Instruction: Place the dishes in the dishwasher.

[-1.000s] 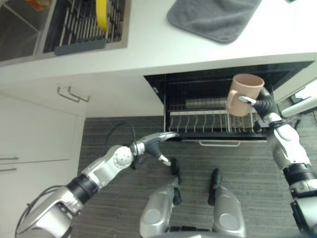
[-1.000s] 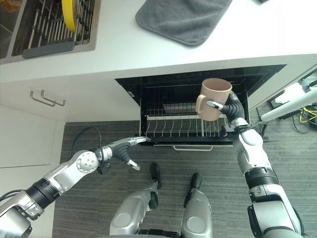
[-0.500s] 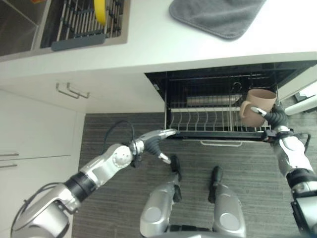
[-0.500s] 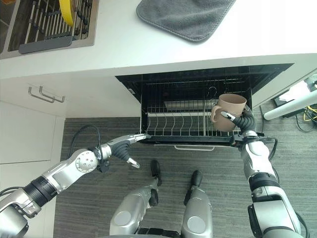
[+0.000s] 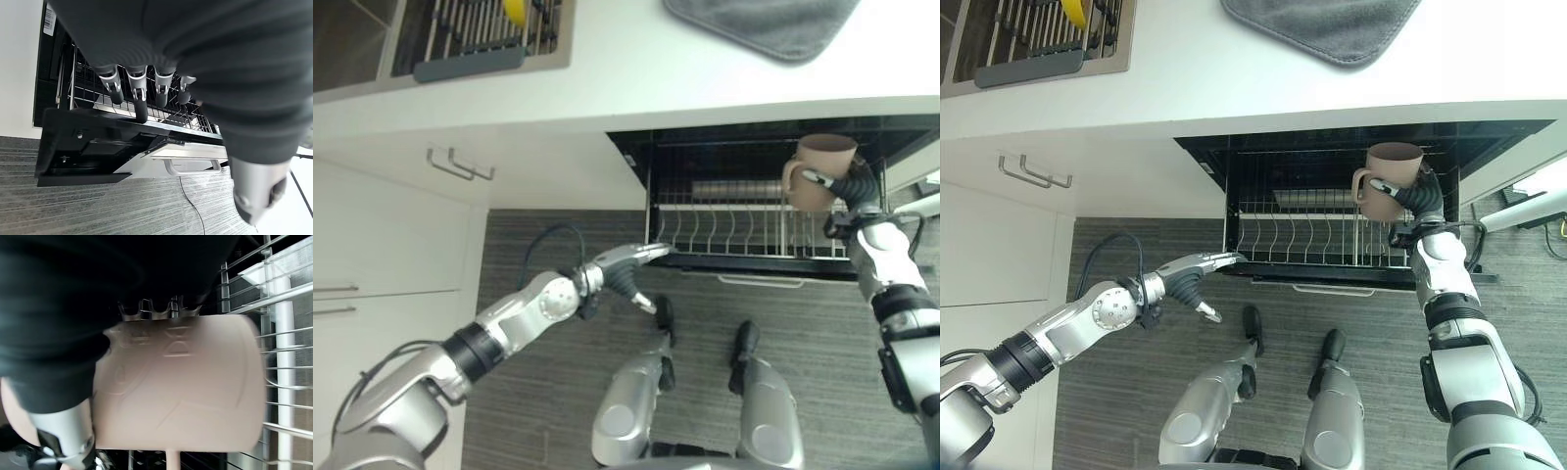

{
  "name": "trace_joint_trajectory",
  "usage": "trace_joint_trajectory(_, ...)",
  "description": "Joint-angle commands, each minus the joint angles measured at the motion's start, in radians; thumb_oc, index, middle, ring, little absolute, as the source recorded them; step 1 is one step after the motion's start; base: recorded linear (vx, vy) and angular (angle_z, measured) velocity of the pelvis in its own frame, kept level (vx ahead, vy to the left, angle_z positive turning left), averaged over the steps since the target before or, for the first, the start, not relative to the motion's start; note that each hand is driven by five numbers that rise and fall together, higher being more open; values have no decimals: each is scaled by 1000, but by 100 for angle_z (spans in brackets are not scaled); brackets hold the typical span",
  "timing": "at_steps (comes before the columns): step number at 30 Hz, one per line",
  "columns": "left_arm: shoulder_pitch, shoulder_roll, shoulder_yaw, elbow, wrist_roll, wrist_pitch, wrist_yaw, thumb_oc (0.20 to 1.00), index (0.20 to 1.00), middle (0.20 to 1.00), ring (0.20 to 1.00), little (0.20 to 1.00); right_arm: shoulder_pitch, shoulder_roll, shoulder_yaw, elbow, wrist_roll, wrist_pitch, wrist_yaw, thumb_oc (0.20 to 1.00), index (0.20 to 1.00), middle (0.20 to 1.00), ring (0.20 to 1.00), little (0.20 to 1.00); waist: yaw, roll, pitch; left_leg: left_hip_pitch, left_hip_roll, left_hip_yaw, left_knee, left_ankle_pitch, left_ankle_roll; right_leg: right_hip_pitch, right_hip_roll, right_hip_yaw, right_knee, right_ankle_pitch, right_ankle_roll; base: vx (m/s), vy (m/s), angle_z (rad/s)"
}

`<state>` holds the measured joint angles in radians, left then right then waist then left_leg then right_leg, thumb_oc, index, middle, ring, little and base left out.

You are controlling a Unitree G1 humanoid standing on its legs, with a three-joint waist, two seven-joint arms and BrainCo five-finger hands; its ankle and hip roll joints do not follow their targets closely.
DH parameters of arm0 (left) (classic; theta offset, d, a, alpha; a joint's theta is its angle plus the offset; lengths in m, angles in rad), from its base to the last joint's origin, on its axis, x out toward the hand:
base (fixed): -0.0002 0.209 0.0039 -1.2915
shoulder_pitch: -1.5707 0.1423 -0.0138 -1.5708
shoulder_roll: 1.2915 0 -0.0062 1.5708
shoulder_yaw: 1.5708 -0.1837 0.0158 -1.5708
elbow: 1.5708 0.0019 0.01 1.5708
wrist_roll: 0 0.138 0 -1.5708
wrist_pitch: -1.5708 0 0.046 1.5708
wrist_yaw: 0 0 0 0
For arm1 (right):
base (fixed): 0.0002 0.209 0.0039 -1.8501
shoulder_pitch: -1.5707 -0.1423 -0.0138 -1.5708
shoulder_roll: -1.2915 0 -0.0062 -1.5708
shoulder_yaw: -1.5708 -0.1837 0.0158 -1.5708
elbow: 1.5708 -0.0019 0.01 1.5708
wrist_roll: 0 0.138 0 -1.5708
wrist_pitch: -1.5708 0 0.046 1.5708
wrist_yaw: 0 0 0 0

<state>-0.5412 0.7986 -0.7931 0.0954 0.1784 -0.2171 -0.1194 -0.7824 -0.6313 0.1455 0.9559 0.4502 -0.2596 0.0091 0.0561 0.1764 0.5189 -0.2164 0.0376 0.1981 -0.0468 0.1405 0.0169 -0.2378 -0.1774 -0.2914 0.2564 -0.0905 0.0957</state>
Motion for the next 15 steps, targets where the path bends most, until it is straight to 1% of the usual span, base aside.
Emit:
trace_joint_trajectory(1, 21, -4, -47, -11, 51, -8, 0, 1000, 1000, 1000, 1000, 1000, -132, -48, 14, -27, -21, -23, -3, 200, 200, 200, 200, 200, 10, -29, 1, -13, 38, -11, 109, -135, -88, -31, -50, 60, -127, 105, 81, 19, 31, 5)
trace_joint_trajectory(6, 26, -24, -61, 4, 74, -18, 24, 1000, 1000, 1000, 1000, 1000, -162, -31, 36, -34, -65, 7, -40, 200, 200, 200, 200, 200, 14, -24, 1, -33, 34, -14, 123, -137, -87, -53, -51, 62, -110, 100, 77, 5, 7, 1)
trace_joint_trajectory(11, 8, -29, -79, 10, 84, -11, 37, 1000, 1000, 1000, 1000, 1000, -206, -38, 47, 3, -65, 43, -109, 200, 200, 200, 200, 200, 19, -21, 1, -64, 34, -13, 135, -137, -86, -86, -49, 62, -94, 98, 75, 10, -7, 4)
trace_joint_trajectory(13, 5, -26, -83, 6, 85, -9, 39, 1000, 1000, 1000, 1000, 1000, -218, -44, 46, 19, -60, 39, -127, 200, 200, 200, 200, 200, 21, -19, 1, -74, 34, -14, 136, -137, -87, -95, -48, 64, -92, 98, 74, 1, -12, 4)
trace_joint_trajectory(15, 4, -19, -89, 0, 90, -7, 45, 1000, 1000, 1000, 1000, 1000, -237, -59, 47, 38, -63, 21, -140, 200, 200, 200, 200, 200, 23, -16, 1, -86, 35, -10, 137, -135, -87, -110, -47, 65, -91, 100, 74, -5, -4, 4)
